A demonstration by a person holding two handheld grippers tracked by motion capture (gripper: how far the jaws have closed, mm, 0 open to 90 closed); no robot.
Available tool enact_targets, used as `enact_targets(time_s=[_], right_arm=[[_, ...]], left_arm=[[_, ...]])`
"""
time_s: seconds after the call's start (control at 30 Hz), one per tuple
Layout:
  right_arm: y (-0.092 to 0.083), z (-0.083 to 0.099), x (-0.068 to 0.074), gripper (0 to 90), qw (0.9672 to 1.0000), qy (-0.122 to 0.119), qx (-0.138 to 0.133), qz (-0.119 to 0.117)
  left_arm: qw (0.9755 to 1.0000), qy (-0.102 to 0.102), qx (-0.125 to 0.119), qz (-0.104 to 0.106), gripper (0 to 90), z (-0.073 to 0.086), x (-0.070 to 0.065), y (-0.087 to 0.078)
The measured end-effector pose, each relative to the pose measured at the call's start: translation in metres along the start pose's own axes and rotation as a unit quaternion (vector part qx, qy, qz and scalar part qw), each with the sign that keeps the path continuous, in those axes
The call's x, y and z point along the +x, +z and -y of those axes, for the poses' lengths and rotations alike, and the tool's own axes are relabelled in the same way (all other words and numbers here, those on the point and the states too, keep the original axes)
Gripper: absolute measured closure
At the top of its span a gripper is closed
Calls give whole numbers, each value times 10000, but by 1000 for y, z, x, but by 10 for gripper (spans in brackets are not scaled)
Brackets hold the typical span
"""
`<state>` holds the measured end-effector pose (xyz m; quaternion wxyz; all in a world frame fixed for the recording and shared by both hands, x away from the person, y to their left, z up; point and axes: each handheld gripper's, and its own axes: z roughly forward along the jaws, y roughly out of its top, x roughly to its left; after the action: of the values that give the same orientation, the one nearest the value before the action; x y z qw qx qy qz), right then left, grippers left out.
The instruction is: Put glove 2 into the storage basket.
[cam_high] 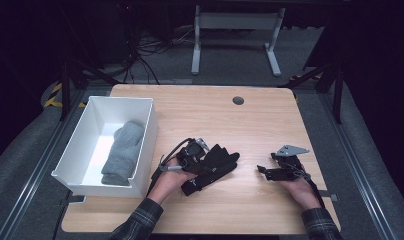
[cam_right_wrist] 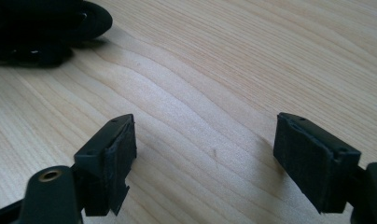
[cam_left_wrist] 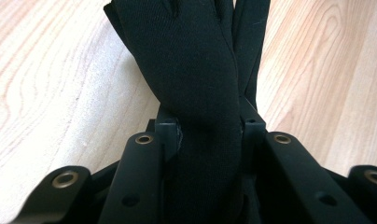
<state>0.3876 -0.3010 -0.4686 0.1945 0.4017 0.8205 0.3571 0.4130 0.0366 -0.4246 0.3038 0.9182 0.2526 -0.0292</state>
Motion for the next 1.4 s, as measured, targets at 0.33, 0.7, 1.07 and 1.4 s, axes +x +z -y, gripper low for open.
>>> enact_targets(time_s=[0.33, 0.7, 1.07, 1.4], right_arm=[[0, 0, 0, 217, 10000, -1, 0, 0], [0, 0, 0, 217, 10000, -1, 1, -1], [0, 0, 0, 217, 10000, 0, 0, 0], [0, 0, 0, 217, 10000, 0, 1, -1]], left_arm=[[9996, -169, -200, -127, 704, -14, -8, -30], [9987, -227, -395, -214, 704, -33, -15, -69], [9975, -206, -587, -333, 704, -44, -16, -121], [9963, -212, -688, -472, 704, -46, -12, -153]])
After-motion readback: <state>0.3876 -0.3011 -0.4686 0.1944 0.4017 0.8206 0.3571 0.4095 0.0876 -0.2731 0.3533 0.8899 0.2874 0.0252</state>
